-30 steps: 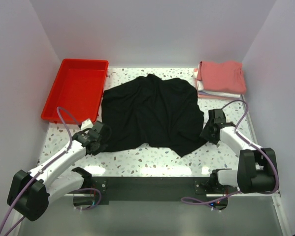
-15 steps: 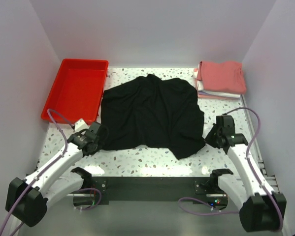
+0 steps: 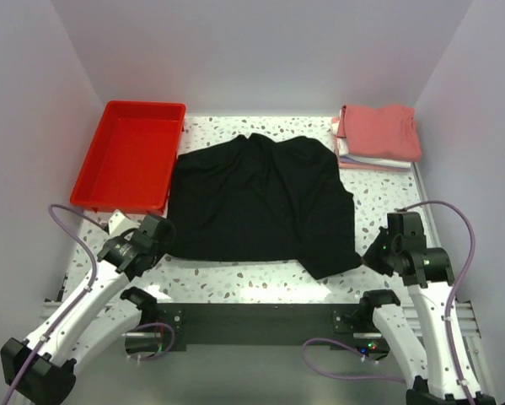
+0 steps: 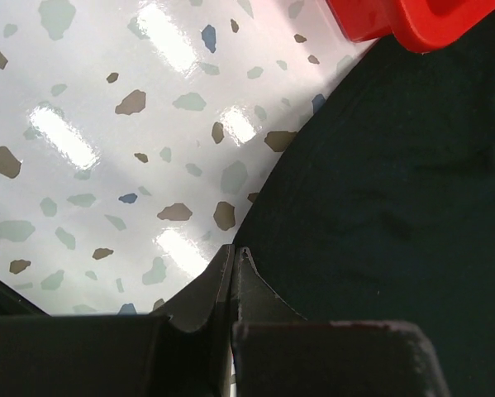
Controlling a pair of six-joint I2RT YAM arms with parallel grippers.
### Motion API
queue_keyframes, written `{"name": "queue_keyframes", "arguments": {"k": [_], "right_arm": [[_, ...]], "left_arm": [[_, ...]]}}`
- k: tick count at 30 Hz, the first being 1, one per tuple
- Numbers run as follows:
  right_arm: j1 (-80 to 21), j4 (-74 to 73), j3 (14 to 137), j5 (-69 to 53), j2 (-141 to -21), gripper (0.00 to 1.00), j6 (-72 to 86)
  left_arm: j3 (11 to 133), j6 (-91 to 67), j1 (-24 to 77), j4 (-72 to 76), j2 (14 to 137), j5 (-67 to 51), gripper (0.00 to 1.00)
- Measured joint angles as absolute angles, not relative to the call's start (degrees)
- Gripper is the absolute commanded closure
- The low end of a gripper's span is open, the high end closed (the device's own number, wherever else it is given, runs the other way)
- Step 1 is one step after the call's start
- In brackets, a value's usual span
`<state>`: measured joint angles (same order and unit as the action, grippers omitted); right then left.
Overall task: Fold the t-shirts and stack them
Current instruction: Flatten the tshirt out
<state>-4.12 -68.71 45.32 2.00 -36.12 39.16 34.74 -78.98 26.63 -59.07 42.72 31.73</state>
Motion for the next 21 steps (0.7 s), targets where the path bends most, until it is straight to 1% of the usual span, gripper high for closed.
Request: {"name": "queue_keyframes", "arguments": {"k": [4,8,14,17,21], "right_arm": [[-4.12,-73.21,48.97,1.98,-33.71,1.0,38.61],[-4.12,-74.89,50.06,1.69,-32.56,1.0,38.37],[-4.12,-76.4,50.52,0.45,-32.58,1.0,37.71],[-4.12,-76.73,52.69,1.21,-32.67,1.0,37.28],[-4.12,-76.71,53.8,2.02,-32.69,1.0,36.6]], "left_arm": [[34.39,-81.03,26.63,-60.05,42.06,31.31,1.0],[33.87,-83.24,26.63,-62.08,39.94,30.3,1.0],[33.87,-86.52,26.63,-65.12,33.01,27.88,1.0],[33.87,-87.59,26.63,-66.17,30.3,27.2,1.0],[33.74,-87.99,26.63,-66.54,29.58,26.41,1.0]]}}
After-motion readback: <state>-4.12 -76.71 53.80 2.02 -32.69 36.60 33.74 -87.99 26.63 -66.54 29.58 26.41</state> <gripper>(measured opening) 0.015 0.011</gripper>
